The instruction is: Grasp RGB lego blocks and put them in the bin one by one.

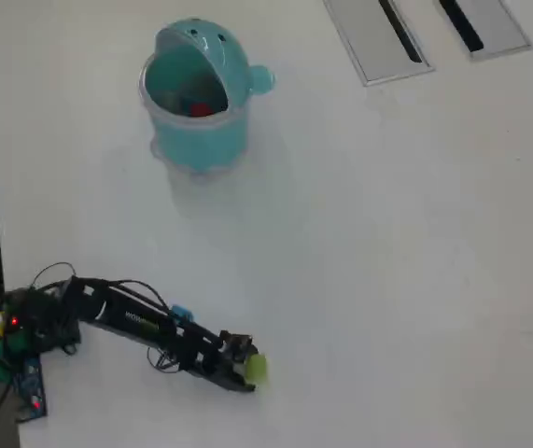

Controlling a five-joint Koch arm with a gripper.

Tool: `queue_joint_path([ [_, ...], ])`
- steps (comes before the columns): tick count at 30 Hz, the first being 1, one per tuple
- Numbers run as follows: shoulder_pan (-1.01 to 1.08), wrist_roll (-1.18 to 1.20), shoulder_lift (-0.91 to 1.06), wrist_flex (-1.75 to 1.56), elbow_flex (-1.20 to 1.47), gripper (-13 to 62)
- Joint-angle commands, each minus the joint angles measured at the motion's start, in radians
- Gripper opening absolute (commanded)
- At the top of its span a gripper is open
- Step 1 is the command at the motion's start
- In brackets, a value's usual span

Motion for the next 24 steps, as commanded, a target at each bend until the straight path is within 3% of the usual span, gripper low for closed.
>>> queue_joint_path([
  [1, 0.009, 0.066, 0.008, -0.006, -0.063, 30.2],
  [10, 0.012, 0.166, -0.069, -0.1, -0.087, 19.5],
  [24, -0.058, 0.299, 0.026, -0.192, -0.078, 17.9],
])
